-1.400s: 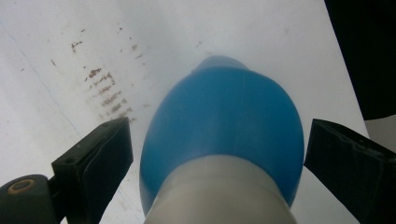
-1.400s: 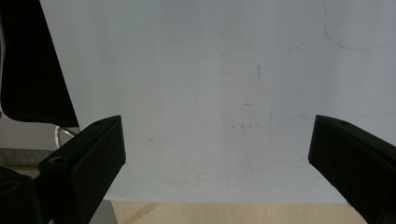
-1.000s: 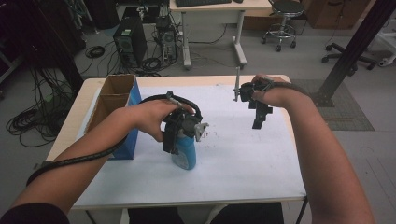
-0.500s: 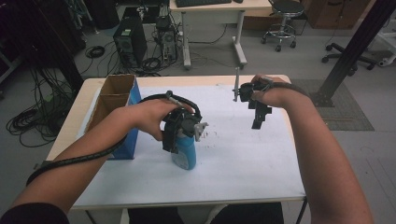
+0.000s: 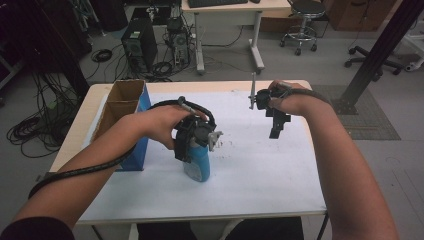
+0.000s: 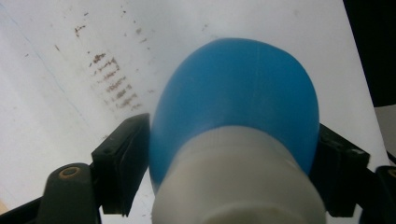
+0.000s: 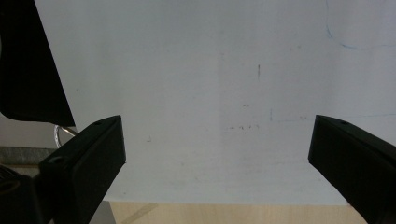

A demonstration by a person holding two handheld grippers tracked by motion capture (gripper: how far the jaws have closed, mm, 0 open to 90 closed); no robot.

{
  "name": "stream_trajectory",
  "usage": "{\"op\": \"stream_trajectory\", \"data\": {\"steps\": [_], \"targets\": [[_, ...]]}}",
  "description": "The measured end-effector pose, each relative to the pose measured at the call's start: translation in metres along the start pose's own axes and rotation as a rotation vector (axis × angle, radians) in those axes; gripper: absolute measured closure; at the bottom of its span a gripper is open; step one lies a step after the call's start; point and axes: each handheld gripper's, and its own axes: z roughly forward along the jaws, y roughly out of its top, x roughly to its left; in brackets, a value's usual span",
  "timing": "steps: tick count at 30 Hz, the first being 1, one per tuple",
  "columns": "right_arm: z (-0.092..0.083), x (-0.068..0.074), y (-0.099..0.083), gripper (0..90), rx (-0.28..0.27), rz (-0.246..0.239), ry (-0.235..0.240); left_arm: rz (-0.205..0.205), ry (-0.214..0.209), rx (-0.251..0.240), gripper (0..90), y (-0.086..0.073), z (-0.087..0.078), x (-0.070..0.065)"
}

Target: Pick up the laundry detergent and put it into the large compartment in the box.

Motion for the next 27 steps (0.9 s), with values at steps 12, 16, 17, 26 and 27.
{"op": "stream_trajectory", "data": {"steps": [12, 16, 17, 26, 27], "targets": [[0.0008, -0.0008, 0.0002, 3.8, 0.001, 0.001, 0.002, 0.023, -0.001, 0.013, 34.2, 0.0017, 0.001, 0.0016], [0.0024, -0.0011, -0.0008, 3.8, 0.0, 0.002, 0.004, 0.028, 0.0, 0.022, 34.4, 0.0022, 0.0014, 0.0009], [0.0029, -0.0012, -0.0012, 3.8, -0.001, 0.002, 0.004, 0.036, 0.004, 0.031, 34.5, 0.0026, 0.0015, 0.0007], [0.0027, 0.0002, -0.0023, 3.8, -0.007, 0.003, 0.003, 0.064, 0.001, 0.091, 37.1, 0.0063, -0.0003, -0.0002], [0.0022, 0.0003, -0.0029, 3.8, -0.007, 0.001, 0.002, 0.059, -0.006, 0.088, 37.5, 0.006, -0.0009, -0.0006]]}}
